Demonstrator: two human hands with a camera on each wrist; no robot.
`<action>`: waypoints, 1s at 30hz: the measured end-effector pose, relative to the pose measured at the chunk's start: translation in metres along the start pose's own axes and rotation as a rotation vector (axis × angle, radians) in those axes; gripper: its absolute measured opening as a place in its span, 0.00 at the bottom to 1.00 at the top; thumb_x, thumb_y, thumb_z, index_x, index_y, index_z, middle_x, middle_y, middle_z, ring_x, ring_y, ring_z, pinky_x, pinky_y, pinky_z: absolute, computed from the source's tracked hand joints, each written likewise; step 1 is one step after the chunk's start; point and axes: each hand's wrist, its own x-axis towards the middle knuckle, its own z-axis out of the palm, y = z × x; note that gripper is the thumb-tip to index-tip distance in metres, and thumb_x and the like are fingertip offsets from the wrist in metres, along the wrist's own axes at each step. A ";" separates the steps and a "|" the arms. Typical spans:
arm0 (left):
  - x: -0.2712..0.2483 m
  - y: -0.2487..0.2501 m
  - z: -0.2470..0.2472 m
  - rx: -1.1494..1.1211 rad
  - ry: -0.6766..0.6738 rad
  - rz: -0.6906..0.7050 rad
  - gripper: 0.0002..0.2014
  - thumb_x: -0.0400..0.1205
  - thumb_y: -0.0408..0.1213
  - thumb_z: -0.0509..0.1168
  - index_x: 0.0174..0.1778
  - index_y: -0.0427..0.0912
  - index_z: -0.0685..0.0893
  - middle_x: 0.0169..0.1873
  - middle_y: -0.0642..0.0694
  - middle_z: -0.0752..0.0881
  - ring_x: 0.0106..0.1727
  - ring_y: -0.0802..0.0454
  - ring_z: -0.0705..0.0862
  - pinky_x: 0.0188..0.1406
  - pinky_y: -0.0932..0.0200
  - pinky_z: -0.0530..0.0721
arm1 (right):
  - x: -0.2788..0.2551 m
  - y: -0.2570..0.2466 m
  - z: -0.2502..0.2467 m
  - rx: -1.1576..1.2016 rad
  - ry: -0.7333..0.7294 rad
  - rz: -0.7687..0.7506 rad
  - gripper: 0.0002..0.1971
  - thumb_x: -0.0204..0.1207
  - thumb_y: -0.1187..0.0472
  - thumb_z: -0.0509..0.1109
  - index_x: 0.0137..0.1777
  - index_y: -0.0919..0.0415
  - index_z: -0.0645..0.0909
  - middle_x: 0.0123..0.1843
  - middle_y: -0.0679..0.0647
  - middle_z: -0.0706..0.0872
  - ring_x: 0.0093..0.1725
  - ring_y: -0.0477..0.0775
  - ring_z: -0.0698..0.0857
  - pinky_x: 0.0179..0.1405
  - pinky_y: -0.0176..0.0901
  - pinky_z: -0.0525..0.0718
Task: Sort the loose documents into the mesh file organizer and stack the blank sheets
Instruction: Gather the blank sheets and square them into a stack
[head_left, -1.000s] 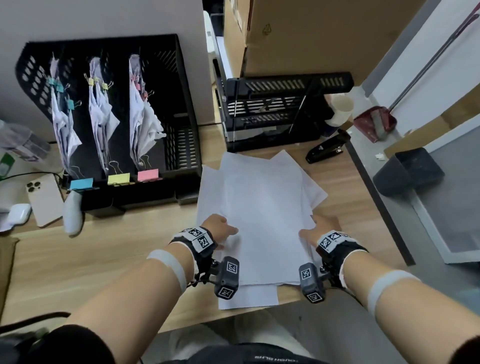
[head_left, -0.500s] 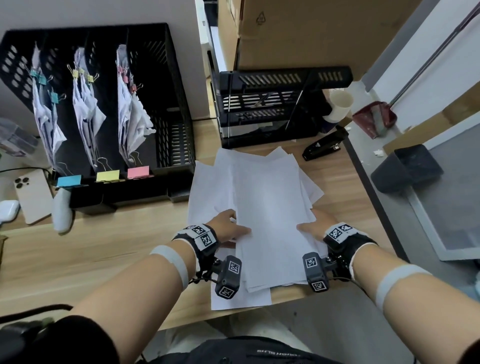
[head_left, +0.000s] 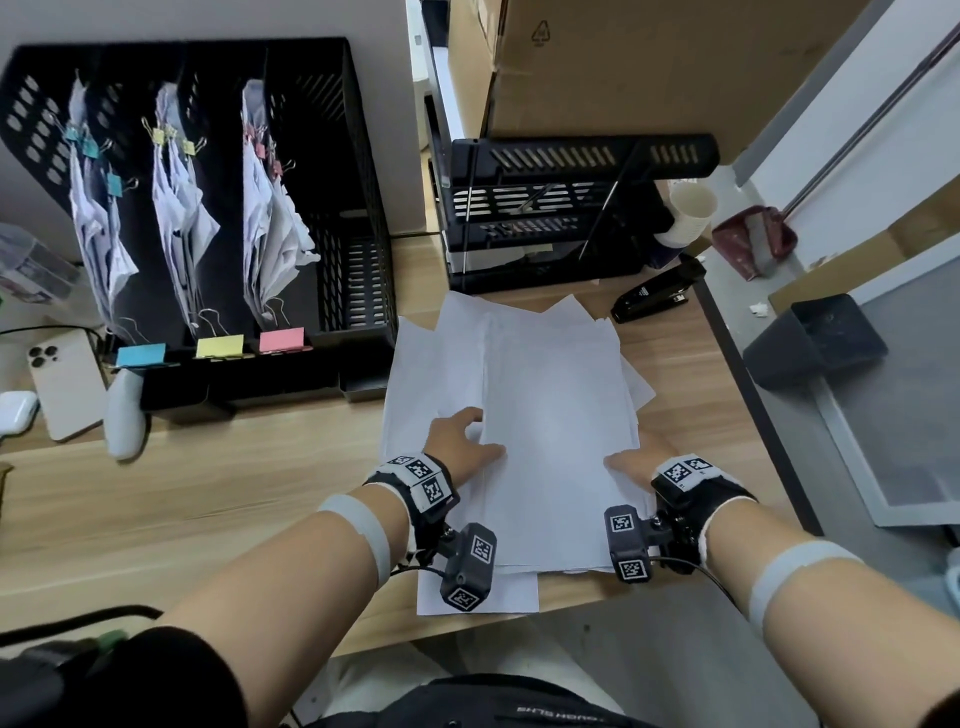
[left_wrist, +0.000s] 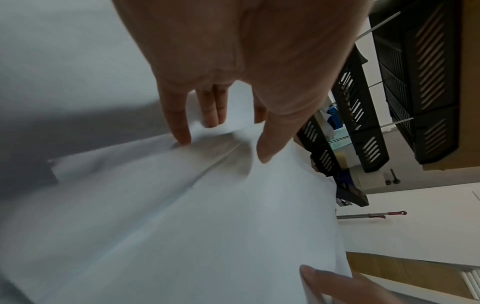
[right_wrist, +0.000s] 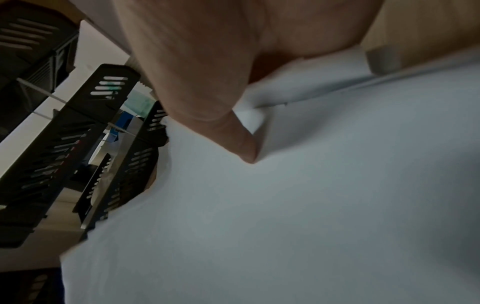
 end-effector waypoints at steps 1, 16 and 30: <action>0.001 0.001 0.000 -0.022 -0.002 -0.009 0.24 0.71 0.47 0.76 0.63 0.51 0.83 0.62 0.39 0.84 0.59 0.41 0.86 0.63 0.48 0.85 | 0.001 0.002 0.001 0.005 -0.002 0.002 0.13 0.76 0.66 0.70 0.61 0.61 0.79 0.59 0.59 0.86 0.53 0.58 0.81 0.55 0.44 0.77; 0.011 0.008 0.000 -0.127 -0.102 -0.053 0.19 0.77 0.43 0.75 0.58 0.35 0.87 0.51 0.40 0.92 0.49 0.41 0.90 0.48 0.50 0.90 | -0.021 0.004 0.005 0.099 -0.002 -0.114 0.22 0.74 0.66 0.69 0.68 0.55 0.74 0.60 0.53 0.85 0.58 0.57 0.83 0.59 0.46 0.79; -0.001 0.070 -0.048 -0.431 -0.066 0.011 0.15 0.85 0.48 0.67 0.61 0.43 0.81 0.59 0.43 0.86 0.61 0.44 0.85 0.64 0.40 0.86 | -0.071 -0.056 -0.103 0.215 0.409 -0.187 0.25 0.79 0.56 0.71 0.73 0.65 0.75 0.70 0.63 0.82 0.68 0.66 0.81 0.58 0.42 0.72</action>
